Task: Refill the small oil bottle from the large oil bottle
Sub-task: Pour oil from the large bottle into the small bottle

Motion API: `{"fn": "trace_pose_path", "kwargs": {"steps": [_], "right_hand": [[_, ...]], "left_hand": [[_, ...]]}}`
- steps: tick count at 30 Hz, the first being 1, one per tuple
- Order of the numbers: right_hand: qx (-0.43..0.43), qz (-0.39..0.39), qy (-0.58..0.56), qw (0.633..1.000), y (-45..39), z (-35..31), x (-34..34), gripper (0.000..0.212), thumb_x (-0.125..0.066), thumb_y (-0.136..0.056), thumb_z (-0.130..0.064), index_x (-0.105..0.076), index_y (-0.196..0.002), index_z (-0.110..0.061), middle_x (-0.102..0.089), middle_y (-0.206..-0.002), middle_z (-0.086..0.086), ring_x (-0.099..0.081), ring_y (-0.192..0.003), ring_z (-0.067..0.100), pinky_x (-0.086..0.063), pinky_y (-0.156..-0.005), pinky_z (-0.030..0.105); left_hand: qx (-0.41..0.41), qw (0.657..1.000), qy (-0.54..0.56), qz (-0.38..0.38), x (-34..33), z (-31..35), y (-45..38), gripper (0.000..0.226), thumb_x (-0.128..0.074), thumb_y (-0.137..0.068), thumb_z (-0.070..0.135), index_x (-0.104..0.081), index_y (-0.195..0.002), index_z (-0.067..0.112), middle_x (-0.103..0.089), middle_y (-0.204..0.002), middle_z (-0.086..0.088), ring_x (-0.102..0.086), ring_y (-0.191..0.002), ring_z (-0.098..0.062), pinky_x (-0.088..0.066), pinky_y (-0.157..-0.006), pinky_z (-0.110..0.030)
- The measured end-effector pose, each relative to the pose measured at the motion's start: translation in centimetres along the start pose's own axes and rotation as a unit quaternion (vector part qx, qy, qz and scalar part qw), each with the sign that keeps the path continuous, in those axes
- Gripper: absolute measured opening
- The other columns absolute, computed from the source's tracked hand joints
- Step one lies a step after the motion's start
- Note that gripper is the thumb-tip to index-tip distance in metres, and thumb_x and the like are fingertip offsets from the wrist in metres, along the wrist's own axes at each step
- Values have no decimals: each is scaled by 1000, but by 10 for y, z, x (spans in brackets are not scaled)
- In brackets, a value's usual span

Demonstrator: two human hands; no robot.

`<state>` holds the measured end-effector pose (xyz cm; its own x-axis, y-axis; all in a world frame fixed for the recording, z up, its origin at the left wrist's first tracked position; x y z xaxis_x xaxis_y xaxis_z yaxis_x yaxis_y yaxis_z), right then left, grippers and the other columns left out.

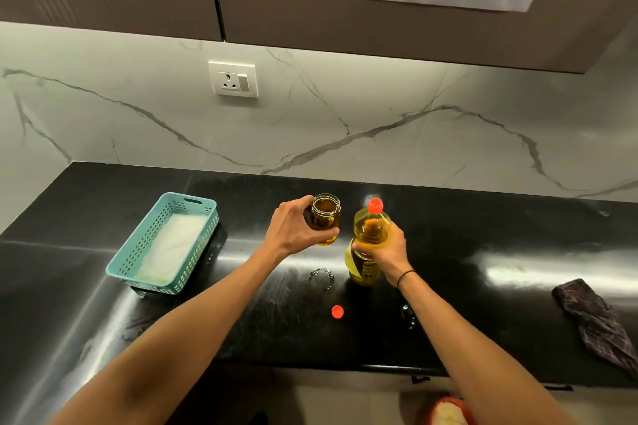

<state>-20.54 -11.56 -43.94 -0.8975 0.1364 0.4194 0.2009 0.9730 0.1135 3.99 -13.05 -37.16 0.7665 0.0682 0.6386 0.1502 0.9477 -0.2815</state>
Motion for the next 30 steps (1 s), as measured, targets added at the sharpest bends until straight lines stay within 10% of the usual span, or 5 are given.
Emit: {"fn": "trace_pose_path", "kwargs": {"steps": [13,30], "right_hand": [[22,-10,-89,996,-1,7,-81,63,-100,-60,-13,-65,-111,-29,-72,-106,-10,-70,-98,6,-55,-88,21],[60,-51,-44,996,14,36,-101,73,-99,-64,-24,-55,-123,-27,-68,-118,-10,-65,-108,1,-57,-94,28]], "left_hand": [[10,998,-50,26,36,-31,15,56,-89,-72,62,-67,-103,22,-71,-92,10,-68,-80,-10,-59,-74,-30],[3,997,-70,38,49,-36,28,61,-91,-72,59,-69,-110,17,-76,-99,2,-69,-83,-12,-59,-74,-26]]}}
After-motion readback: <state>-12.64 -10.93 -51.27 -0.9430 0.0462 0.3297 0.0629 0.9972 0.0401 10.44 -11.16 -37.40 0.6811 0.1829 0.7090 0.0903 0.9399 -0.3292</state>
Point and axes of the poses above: each hand's wrist, its own y-axis away from the middle knuckle, its own x-axis out of the back of the hand, z = x × y, the point moved 8 cm from there along -y, towards the middle knuckle
